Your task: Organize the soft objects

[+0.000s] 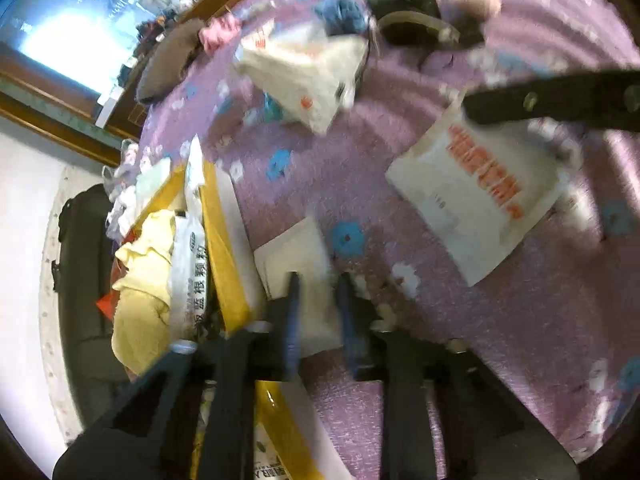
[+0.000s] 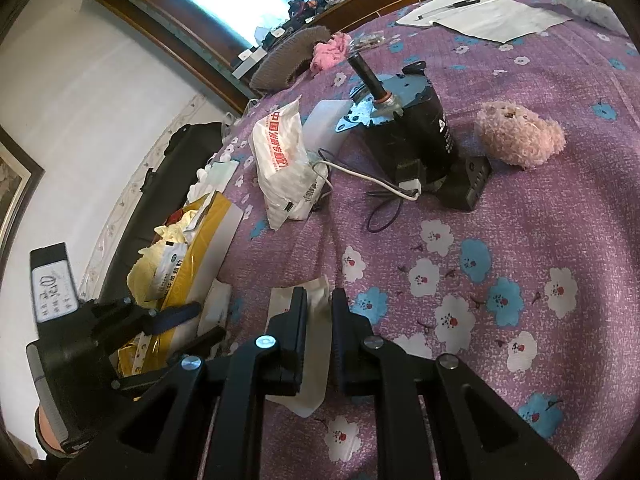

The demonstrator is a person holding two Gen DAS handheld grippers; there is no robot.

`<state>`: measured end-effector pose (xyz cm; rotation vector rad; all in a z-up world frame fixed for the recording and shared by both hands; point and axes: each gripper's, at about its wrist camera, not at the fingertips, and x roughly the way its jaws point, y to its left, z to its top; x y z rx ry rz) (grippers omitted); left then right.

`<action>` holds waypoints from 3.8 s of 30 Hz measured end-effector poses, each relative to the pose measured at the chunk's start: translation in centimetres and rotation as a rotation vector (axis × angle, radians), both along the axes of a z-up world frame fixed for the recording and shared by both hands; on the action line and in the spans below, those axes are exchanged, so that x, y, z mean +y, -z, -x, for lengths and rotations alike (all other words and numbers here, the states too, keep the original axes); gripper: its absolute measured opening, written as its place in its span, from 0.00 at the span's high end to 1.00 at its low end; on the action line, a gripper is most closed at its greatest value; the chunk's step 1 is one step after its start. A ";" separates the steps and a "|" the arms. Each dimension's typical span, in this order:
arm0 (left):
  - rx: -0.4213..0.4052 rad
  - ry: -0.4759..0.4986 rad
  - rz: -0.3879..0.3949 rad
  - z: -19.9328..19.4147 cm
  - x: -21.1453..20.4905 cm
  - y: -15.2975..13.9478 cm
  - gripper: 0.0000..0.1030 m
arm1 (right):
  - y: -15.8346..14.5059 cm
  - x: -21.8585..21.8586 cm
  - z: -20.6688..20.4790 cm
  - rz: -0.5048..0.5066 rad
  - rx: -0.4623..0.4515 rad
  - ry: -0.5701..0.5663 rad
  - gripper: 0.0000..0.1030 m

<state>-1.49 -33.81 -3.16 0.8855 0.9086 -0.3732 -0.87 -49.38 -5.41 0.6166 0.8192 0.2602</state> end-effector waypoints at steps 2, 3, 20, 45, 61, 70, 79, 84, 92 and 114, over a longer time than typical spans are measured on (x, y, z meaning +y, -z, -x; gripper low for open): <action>-0.036 -0.004 0.054 -0.1 0.5 -1.5 0.94 | 0.0 0.0 0.0 -0.004 -0.004 -0.003 0.89; -0.033 -0.021 0.102 -0.4 1.1 -2.4 0.95 | -0.1 0.0 0.0 -0.006 -0.008 -0.004 0.89; 0.209 -0.107 0.479 -2.0 5.2 -3.9 0.95 | -1.0 0.6 0.1 -0.011 -0.065 -0.020 0.91; -0.071 -0.011 -0.144 -0.5 -2.0 2.3 0.81 | -1.0 0.2 0.8 -0.012 -0.074 -0.017 0.91; -0.023 -0.137 0.329 -1.3 6.4 -4.4 0.98 | -0.8 0.6 0.4 -0.010 -0.059 -0.021 0.91; 0.075 -0.121 0.453 -1.2 6.2 -4.9 0.98 | -0.9 0.6 0.5 -0.024 -0.067 -0.025 0.91; 0.324 -0.141 0.607 -6.9 3.1 -4.5 0.97 | -1.1 -0.1 0.8 -0.033 -0.081 0.003 0.91; 0.455 -0.245 0.748 -12.8 1.8 -4.5 0.65 | -1.2 0.4 0.7 0.002 -0.079 -0.005 0.91; 0.367 -0.318 0.715 -18.4 -1.6 -3.9 0.39 | -1.2 0.7 0.7 0.009 -0.076 -0.017 0.91; 0.456 -0.298 0.854 -13.7 3.2 -6.1 0.58 | -1.7 0.5 1.1 0.013 -0.116 -0.011 0.92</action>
